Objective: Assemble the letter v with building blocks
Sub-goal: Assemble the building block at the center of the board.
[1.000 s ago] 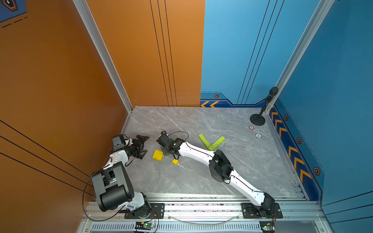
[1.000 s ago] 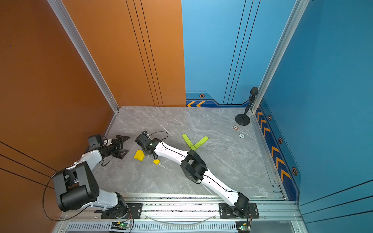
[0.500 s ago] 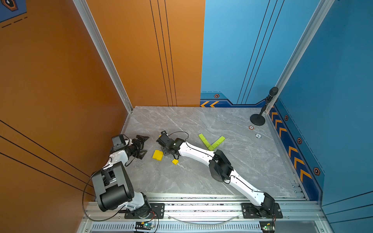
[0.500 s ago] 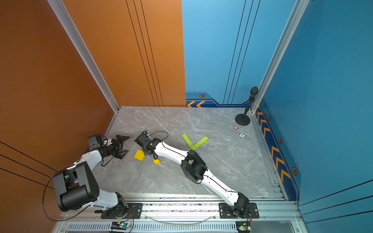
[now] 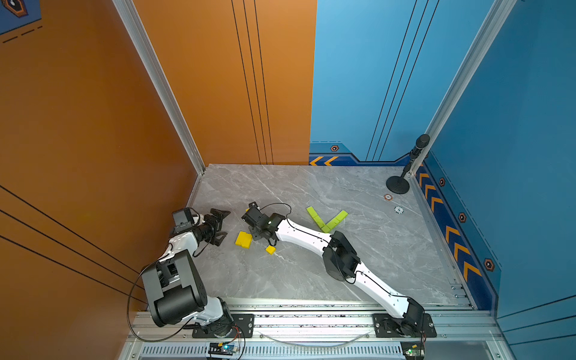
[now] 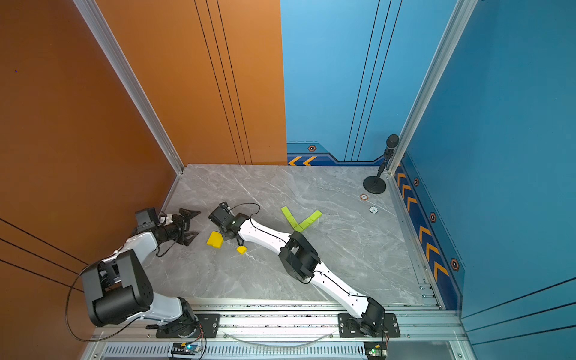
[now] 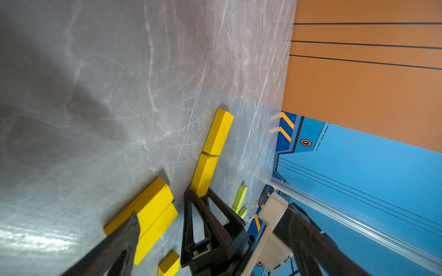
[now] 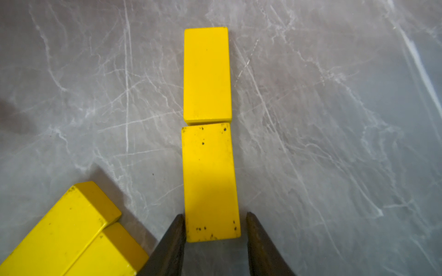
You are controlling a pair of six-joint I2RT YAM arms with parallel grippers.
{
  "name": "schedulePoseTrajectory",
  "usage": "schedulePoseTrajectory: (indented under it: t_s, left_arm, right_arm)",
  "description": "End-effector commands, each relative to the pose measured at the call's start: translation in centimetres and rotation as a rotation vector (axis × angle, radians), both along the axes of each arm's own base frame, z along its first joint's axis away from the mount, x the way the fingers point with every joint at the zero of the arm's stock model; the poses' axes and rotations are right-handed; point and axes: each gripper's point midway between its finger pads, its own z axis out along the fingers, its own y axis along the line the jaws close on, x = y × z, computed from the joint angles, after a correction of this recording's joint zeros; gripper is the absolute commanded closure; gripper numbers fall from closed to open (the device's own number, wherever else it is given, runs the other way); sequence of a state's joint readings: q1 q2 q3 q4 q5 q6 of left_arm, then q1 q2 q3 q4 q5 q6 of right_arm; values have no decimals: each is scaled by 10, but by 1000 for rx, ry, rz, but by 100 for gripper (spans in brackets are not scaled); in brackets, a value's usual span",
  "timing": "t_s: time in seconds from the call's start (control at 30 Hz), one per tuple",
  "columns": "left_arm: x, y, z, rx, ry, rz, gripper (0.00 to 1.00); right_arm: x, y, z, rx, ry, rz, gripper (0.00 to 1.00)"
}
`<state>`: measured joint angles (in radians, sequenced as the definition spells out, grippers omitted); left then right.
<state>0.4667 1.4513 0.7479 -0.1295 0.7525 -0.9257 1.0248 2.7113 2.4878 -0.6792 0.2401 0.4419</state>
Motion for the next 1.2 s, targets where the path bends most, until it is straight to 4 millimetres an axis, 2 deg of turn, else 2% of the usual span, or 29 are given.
schedulePoseTrajectory:
  t_s: [0.0,0.23,0.4,0.9,1.17]
  left_arm:
    - [-1,1,2,-10,-6,5,2]
    - [-2,2,2,-7,-5,6,2]
    - [-1,2,2,-7,-5,6,2]
    - [-1,2,2,-10,-6,5,2]
    - [-2,2,2,-9,-5,7,2]
  right_arm:
    - [-8,-19,-39,-101,65,0,54]
    - [-6,-20,-37,-103,58,-4,55]
    - [-5,-22,-41,-110,57,-9,63]
    - [-9,-11,-42,-90,55,8,64]
    - [-4,-17,-41,-98,48,-25,65]
